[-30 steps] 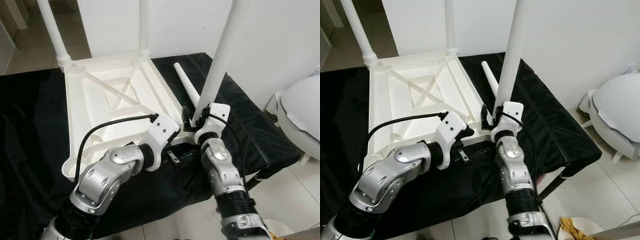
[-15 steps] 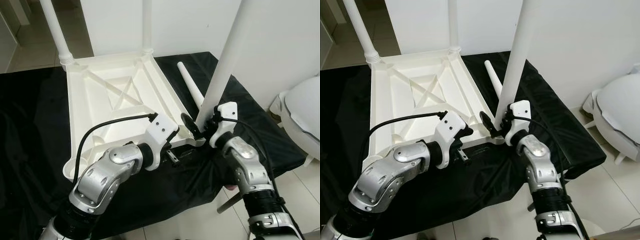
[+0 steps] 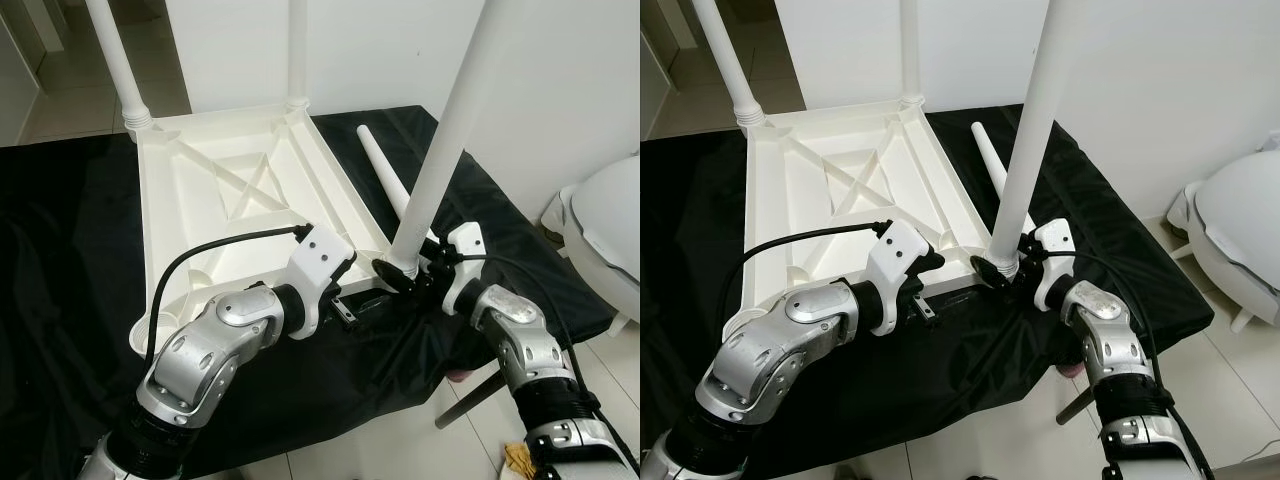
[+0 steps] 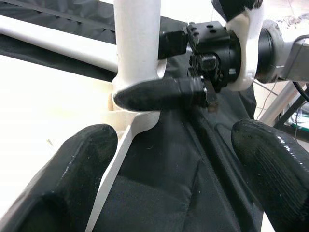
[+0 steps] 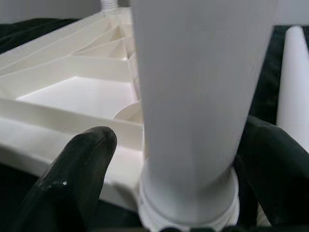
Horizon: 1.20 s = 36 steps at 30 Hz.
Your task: Building children table
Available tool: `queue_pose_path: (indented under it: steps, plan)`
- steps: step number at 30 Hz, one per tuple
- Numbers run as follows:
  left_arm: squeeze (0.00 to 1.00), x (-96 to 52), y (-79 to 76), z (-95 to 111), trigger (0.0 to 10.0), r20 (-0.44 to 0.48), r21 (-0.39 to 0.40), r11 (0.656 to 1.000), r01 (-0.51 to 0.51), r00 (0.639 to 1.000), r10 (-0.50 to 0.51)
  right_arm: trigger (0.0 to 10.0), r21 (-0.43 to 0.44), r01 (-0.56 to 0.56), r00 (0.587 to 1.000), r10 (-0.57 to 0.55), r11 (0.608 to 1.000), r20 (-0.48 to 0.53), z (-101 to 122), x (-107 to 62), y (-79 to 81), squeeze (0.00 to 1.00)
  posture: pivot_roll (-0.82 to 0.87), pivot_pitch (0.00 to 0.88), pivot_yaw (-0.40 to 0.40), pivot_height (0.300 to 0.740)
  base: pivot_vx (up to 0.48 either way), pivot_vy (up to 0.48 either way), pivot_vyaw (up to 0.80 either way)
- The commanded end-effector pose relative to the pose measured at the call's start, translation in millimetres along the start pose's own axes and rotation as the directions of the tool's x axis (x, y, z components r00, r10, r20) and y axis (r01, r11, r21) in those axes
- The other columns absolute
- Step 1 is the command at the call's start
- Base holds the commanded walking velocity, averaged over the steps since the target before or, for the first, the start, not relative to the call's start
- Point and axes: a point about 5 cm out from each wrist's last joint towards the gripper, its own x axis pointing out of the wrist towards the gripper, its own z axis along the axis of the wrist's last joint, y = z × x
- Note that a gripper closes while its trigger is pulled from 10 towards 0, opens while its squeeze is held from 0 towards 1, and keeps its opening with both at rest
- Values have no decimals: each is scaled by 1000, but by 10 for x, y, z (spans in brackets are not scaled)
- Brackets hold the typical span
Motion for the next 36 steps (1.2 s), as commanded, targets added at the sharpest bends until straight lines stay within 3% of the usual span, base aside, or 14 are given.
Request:
queue_pose_path:
  steps: [1, 11, 12, 13, 24, 25, 26, 27, 36]
  plan:
    - [0, -12, 6, -2, 10000, -11, 1, 1000, -9, 1000, 9, 10000, 2, 15, 999, -15, 1000, 29, 20, 1, -41, 0, -7, 72, 7, 740, 0, 0, 0]
    - [0, -11, 1, 2, 10000, -12, 0, 1000, -8, 1000, 8, 9569, -31, 26, 999, -25, 999, 36, 12, 57, -100, 0, -6, 74, 7, 740, 0, 0, 0]
    - [0, -12, 1, 2, 10000, -12, -1, 1000, -8, 1000, 8, 1137, -29, 21, 999, -20, 999, 29, -7, 56, -100, 0, -4, 75, 6, 740, 0, 0, 0]
    - [0, -14, 1, 1, 10000, -12, -3, 1000, -9, 1000, 9, 0, -22, 11, 1000, -10, 1000, 15, -41, 49, -97, 0, -4, 75, 5, 740, 0, 0, 0]
    - [0, -19, -3, -4, 10000, -12, -9, 1000, -11, 1000, 10, 0, -10, 1, 1000, -1, 1000, -6, -141, 11, -98, 0, -8, 79, 5, 740, 0, 0, 0]
    - [0, -18, -3, -4, 10000, -12, -9, 1000, -10, 1000, 10, 5098, -13, 19, 1000, -19, 1000, -14, -145, 13, -106, 0, -8, 79, 4, 740, 0, 0, 0]
    - [0, -18, -3, -4, 10000, -12, -9, 1000, -10, 1000, 10, 5098, -13, 19, 1000, -19, 1000, -14, -145, 13, -106, 0, -8, 79, 4, 740, 0, 0, 0]
    - [0, -18, -4, -6, 10000, -13, -9, 1000, -10, 1000, 10, 10000, -8, 36, 999, -37, 999, -15, -140, 21, -108, 0, -7, 79, 3, 740, 0, 0, 0]
    - [0, -14, -12, -12, 10000, -15, -10, 1000, -5, 1000, 5, 10000, 36, 218, 975, -219, 975, 29, -76, 117, -79, 0, -10, 75, -1, 740, 0, 0, 0]
